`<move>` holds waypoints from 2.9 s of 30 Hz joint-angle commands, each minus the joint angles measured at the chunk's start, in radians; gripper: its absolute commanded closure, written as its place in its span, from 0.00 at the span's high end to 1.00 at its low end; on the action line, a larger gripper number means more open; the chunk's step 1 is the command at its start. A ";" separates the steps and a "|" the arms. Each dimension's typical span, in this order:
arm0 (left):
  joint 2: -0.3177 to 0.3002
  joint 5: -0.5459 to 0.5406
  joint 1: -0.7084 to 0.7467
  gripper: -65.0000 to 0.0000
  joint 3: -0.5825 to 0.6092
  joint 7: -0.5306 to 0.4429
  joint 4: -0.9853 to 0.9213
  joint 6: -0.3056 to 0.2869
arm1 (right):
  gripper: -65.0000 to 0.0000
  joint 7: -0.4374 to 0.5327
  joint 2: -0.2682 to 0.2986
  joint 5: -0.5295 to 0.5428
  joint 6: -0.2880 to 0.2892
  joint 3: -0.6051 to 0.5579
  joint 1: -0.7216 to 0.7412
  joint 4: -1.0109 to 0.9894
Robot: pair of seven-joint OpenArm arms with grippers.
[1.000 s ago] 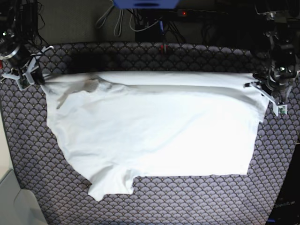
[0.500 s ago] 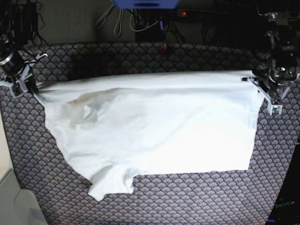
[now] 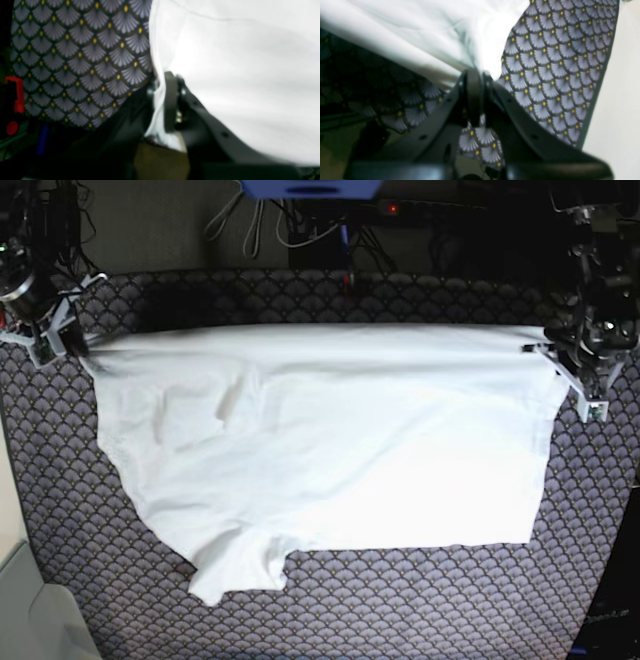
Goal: Fold the T-shirt properly
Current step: 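Stretch the held edge taut and lay the shirt flat, then release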
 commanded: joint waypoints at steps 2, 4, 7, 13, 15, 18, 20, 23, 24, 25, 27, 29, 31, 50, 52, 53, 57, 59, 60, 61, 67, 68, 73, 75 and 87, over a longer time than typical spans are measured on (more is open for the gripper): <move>-0.024 0.049 0.017 0.01 -0.011 -0.019 0.011 0.015 | 0.00 0.004 0.017 -0.015 -0.034 0.021 -0.018 0.011; -0.024 0.049 0.023 0.01 -0.011 -0.019 0.011 0.015 | 0.00 0.010 0.015 -0.015 -0.034 0.015 -0.034 0.011; -0.021 0.049 0.024 0.01 -0.011 -0.019 0.007 0.015 | 0.00 0.010 0.000 -0.015 -0.034 0.014 -0.036 0.011; -0.027 0.044 0.024 0.01 -0.010 -0.017 -0.047 0.014 | 0.00 0.012 -0.006 -0.015 -0.034 0.012 -0.039 0.009; -0.029 0.047 0.024 0.01 -0.010 -0.017 -0.041 0.014 | 0.00 0.012 -0.002 -0.015 -0.034 0.012 -0.039 0.009; -0.053 0.047 0.018 0.01 -0.010 -0.010 -0.041 0.014 | 0.00 0.012 0.002 -0.015 -0.034 0.015 -0.036 0.012; -0.059 0.041 0.020 0.01 -0.010 -0.008 -0.047 0.014 | 0.00 0.012 0.011 -0.015 -0.034 0.015 -0.036 0.012; -0.059 0.041 0.024 0.01 0.001 -0.017 -0.065 0.014 | 0.00 0.010 0.008 -0.015 -0.034 0.012 -0.039 0.011; -0.059 0.041 0.024 0.01 0.018 -0.017 -0.076 0.014 | 0.00 0.007 0.008 -0.015 -0.034 0.012 -0.039 0.009; -0.059 0.041 0.024 0.01 0.038 -0.019 -0.092 0.014 | 0.00 0.006 0.006 -0.015 -0.034 0.012 -0.039 0.006; -0.059 0.041 0.024 0.01 0.064 -0.019 -0.119 0.014 | 0.00 0.012 -0.003 -0.015 -0.034 0.012 -0.039 -0.014; -0.059 0.041 0.024 0.01 0.084 -0.020 -0.141 0.014 | 0.00 0.012 -0.002 -0.015 -0.034 0.011 -0.039 -0.032; -0.059 0.041 0.024 0.01 0.094 -0.020 -0.144 0.014 | 0.00 0.012 0.000 -0.015 -0.034 0.011 -0.039 -0.052; -0.052 0.047 0.024 0.01 0.098 -0.020 -0.135 0.014 | 0.00 0.012 0.002 -0.015 -0.034 -0.023 -0.047 -0.074; -0.053 0.047 0.026 0.01 0.098 -0.020 -0.135 0.014 | 0.00 0.012 0.003 -0.015 -0.034 -0.023 -0.070 -0.069; -0.053 0.047 0.030 0.01 0.098 -0.020 -0.136 0.014 | 0.00 0.013 0.011 -0.015 -0.034 -0.028 -0.080 -0.066; -0.052 0.046 0.038 0.01 0.098 -0.020 -0.133 0.014 | 0.00 0.013 0.011 -0.015 -0.034 -0.031 -0.093 -0.072; -0.050 0.044 0.038 0.01 0.098 -0.020 -0.133 0.014 | 0.00 0.013 0.011 -0.015 -0.034 -0.031 -0.093 -0.074; -0.050 0.044 0.038 0.01 0.098 -0.020 -0.133 0.014 | 0.00 0.013 0.009 -0.015 -0.034 -0.031 -0.093 -0.074; -0.050 0.046 0.038 0.01 0.098 -0.020 -0.136 0.014 | 0.00 0.013 0.009 -0.015 -0.034 -0.031 -0.093 -0.074; -0.053 0.043 0.040 0.05 0.098 -0.017 -0.141 0.014 | 0.01 0.004 0.009 -0.015 -0.034 -0.031 -0.093 -0.074; -0.053 0.043 0.043 0.10 0.098 -0.017 -0.139 0.014 | 0.03 0.004 0.009 -0.015 -0.034 -0.031 -0.094 -0.074; -0.053 0.041 0.073 0.51 0.098 -0.020 -0.102 0.012 | 0.28 0.003 0.015 -0.017 -0.034 -0.031 -0.122 -0.071; -0.053 0.041 0.086 0.62 0.098 -0.020 -0.079 0.012 | 0.37 0.003 0.015 -0.017 -0.034 -0.029 -0.126 -0.066; -0.047 0.041 0.118 0.68 -0.021 -0.008 0.093 0.012 | 0.43 0.006 0.015 -0.017 -0.034 0.038 -0.145 -0.057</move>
